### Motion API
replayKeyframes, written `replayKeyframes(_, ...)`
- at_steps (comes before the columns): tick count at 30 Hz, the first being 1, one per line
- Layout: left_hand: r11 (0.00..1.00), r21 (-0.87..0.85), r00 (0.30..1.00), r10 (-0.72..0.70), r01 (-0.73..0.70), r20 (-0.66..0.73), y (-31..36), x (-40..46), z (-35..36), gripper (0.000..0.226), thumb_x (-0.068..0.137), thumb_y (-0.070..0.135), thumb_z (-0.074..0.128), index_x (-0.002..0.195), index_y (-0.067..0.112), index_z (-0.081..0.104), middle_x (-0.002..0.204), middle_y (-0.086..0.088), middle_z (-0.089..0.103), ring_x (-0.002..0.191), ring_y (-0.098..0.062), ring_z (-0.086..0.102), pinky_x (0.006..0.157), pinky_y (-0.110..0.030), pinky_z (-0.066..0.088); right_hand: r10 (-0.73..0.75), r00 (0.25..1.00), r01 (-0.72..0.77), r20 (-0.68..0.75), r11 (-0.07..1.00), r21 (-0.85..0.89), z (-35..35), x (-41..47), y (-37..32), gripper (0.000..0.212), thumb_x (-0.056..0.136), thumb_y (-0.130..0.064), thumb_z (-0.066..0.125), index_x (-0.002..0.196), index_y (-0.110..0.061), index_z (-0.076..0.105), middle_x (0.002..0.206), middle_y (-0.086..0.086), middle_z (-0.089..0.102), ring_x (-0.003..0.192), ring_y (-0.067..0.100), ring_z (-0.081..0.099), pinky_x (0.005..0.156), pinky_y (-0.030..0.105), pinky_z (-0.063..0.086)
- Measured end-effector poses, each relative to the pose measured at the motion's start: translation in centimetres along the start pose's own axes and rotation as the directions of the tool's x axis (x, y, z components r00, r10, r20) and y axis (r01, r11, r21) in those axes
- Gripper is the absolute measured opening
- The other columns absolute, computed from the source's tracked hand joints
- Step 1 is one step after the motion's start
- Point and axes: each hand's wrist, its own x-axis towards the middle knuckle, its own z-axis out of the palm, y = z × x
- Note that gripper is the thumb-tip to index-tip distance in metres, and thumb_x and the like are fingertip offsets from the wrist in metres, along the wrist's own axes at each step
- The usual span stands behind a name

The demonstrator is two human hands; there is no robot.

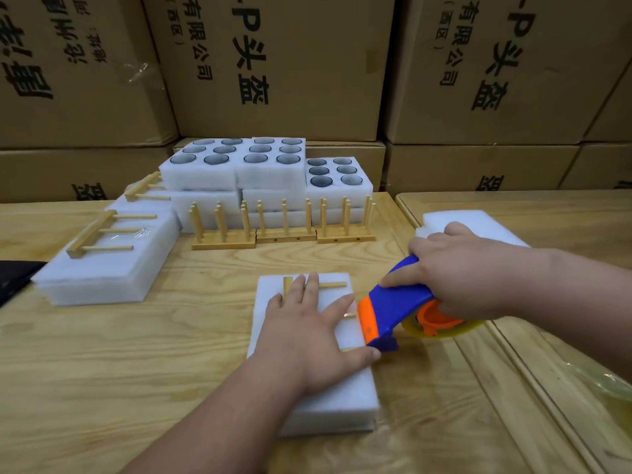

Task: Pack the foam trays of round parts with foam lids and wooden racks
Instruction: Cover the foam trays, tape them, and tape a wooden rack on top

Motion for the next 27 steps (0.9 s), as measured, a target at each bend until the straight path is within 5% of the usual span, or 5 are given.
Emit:
replayKeyframes(7,1.000,-0.015,0.999,-0.013,0.012,-0.034,0.0,0.0,0.2,0.123,0.062,0.101,0.018,0.161,0.033,-0.007,0.170,-0.006,-0.013,0.156,-0.024,-0.015,0.124,-0.051,0.005,-0.040,0.982,0.088,0.184,0.961,-0.261,-6.9,3.1,-4.6,0.046,0.096,-0.028,0.055,0.137,-0.047,0.047,0.104,-0.002,0.043,0.103,0.027,0.054,0.083,0.040,0.023)
replayKeyframes(11,1.000,-0.002,0.998,-0.002,0.002,-0.065,0.0,0.0,0.1,0.122,0.064,0.100,0.022,0.162,0.029,0.003,0.171,-0.008,-0.006,0.157,-0.025,-0.009,0.123,-0.052,0.011,-0.016,0.974,0.090,0.227,0.943,-0.319,-8.6,4.9,-6.9,0.041,0.095,-0.025,0.061,0.135,-0.034,0.055,0.120,0.000,0.056,0.113,0.028,0.056,0.092,0.040,0.038)
replayKeyframes(15,0.999,0.032,0.997,0.012,-0.010,-0.076,0.2,0.2,0.1,0.116,0.065,0.099,0.024,0.158,0.030,0.019,0.171,-0.006,0.001,0.156,-0.027,-0.004,0.120,-0.053,0.016,0.056,0.958,-0.007,0.280,0.985,-0.173,-7.4,5.8,-8.1,0.035,0.100,-0.024,0.058,0.134,-0.024,0.054,0.122,0.002,0.051,0.121,0.030,0.050,0.064,0.034,0.035)
replayKeyframes(19,1.000,0.020,1.000,-0.011,0.011,-0.029,0.3,0.3,0.1,0.118,0.069,0.099,0.029,0.162,0.028,0.012,0.171,-0.010,-0.005,0.157,-0.028,-0.009,0.122,-0.054,0.010,0.004,0.973,0.037,0.232,0.985,-0.170,-6.4,5.2,-7.4,0.038,0.096,-0.025,0.060,0.134,-0.025,0.051,0.104,0.003,0.039,0.107,0.029,0.052,0.068,0.035,0.042)
replayKeyframes(27,1.000,-0.001,1.000,0.008,-0.008,-0.011,-0.2,0.2,0.1,0.117,0.068,0.098,0.027,0.163,0.032,0.006,0.171,-0.010,-0.009,0.157,-0.028,-0.011,0.123,-0.055,0.007,-0.092,0.962,0.138,0.258,0.977,-0.165,-3.6,4.4,-6.8,0.043,0.092,-0.031,0.062,0.134,-0.033,0.051,0.108,0.003,0.039,0.092,0.026,0.040,0.074,0.040,0.048)
